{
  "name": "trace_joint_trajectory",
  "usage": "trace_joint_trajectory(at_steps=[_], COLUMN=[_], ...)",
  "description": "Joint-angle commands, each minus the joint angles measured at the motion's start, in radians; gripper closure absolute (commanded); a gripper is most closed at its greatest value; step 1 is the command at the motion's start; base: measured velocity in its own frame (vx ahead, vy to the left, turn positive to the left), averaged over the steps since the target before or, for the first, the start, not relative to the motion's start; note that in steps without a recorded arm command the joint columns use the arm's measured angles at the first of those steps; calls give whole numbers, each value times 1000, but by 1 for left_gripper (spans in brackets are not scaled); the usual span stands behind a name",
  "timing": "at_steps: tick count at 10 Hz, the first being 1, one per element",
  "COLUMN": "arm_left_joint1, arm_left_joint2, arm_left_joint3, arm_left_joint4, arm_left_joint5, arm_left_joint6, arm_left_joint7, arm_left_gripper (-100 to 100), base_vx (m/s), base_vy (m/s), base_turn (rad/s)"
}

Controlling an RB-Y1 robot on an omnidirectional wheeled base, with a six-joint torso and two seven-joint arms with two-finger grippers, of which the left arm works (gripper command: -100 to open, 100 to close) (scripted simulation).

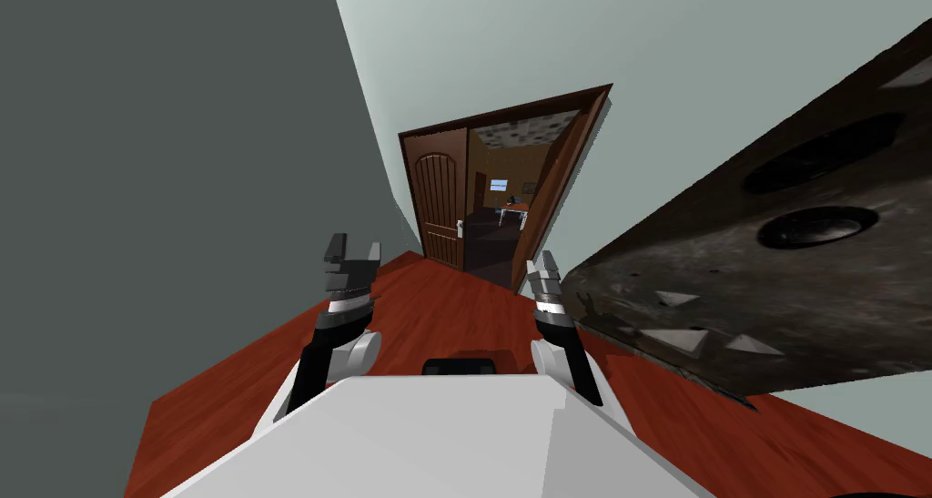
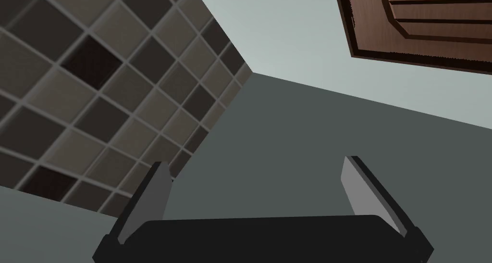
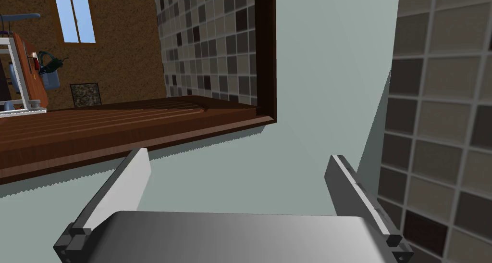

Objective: Push the door open

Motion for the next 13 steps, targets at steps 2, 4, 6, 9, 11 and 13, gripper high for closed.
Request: trace_joint_trajectory(at_steps=[2,4,6,9,11,13], arm_left_joint1=[-35,-60,-81,-115,-141,-168], arm_left_joint2=[16,25,32,42,49,56], arm_left_joint3=[-2,-4,-5,-7,-9,-11], arm_left_joint4=[62,104,141,200,246,293], arm_left_joint5=[0,0,0,1,1,1], arm_left_joint6=[2,3,4,6,7,9], arm_left_joint7=[2,3,4,5,6,7], arm_left_gripper=[-100,-100,-100,-100,-100,-100], base_vx=[99,122,103,80,83,102], base_vy=[24,21,29,25,8,27], base_turn=[-45,-29,-25,-28,-34,-35])
